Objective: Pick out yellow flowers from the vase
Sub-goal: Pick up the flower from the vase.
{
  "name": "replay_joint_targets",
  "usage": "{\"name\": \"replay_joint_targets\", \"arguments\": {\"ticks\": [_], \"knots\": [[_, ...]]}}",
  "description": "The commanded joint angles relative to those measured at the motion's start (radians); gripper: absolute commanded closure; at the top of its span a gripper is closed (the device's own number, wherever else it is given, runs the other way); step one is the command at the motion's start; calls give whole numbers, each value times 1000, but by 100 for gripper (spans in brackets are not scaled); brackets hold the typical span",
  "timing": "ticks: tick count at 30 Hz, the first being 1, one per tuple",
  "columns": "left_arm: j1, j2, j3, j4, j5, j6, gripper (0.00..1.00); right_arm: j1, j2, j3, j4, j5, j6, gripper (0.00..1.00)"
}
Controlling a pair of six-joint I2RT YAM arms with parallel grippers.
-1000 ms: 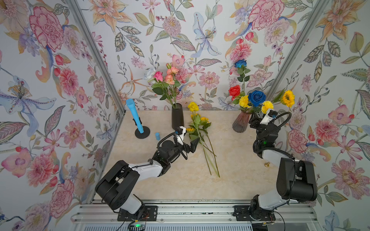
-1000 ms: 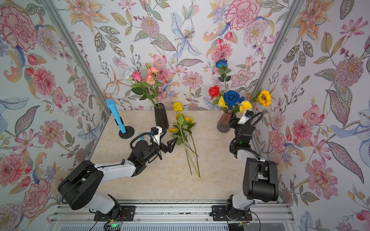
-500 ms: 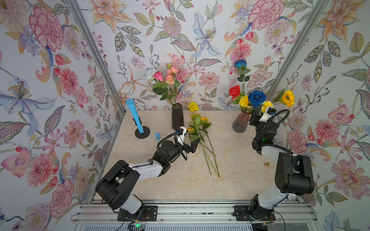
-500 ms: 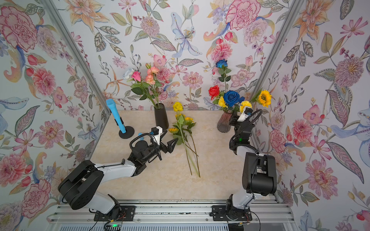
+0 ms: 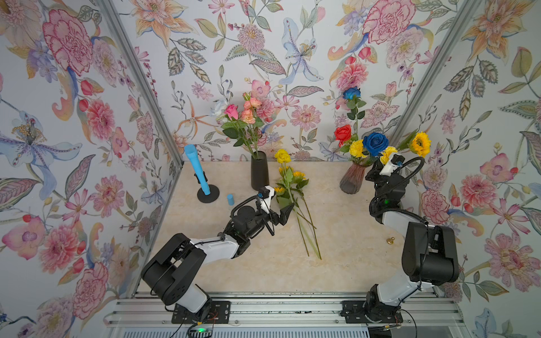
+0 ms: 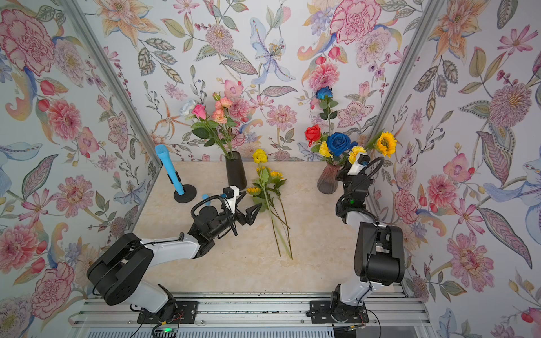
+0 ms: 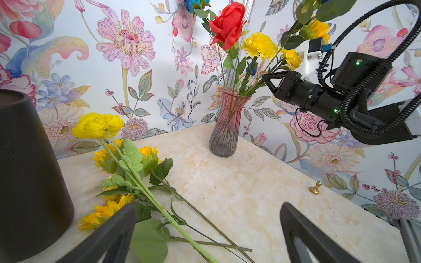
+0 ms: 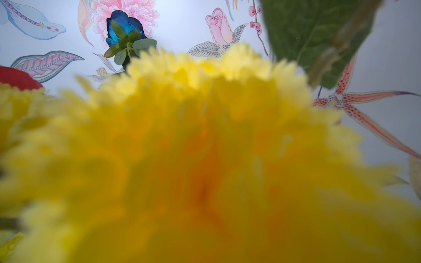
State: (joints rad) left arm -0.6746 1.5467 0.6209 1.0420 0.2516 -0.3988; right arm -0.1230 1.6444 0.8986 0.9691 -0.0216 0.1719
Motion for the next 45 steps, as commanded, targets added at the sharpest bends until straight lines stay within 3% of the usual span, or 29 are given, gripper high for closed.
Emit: {"name": "replay_joint_targets", "arguments": {"ticks": [1,11,28,45], "knots": [[-9,9,26,27,11,32,0,1,2,38,-13,-7,-15,87],[-24,10,28,33,19,27,0,16,-120,15,-92,30,-51,95],[-93,-52,17,1,-19,71,0,27,-387,22,-283,59,-48,97],[-151,-107,-1,-5,-69,144,0,115,-763,27,-581,213,-143,100]]}}
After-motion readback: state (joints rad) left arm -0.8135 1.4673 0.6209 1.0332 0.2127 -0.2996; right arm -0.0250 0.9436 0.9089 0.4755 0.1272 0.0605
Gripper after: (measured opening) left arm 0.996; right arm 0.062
